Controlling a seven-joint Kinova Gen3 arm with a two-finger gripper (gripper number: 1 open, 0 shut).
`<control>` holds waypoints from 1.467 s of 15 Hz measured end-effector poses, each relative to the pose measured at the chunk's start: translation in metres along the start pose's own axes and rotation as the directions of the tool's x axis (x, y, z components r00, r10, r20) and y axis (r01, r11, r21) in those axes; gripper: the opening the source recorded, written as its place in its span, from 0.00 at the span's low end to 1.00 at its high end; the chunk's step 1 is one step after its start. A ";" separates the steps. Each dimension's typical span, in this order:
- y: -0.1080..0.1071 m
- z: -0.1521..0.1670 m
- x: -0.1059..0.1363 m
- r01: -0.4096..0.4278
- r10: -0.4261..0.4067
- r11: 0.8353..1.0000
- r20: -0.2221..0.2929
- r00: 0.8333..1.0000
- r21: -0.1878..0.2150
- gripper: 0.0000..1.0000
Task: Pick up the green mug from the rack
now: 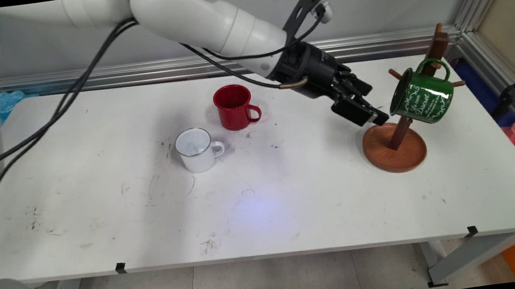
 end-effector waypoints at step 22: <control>-0.027 0.050 0.000 0.061 -0.070 0.993 -0.089 0.994 -0.098 1.00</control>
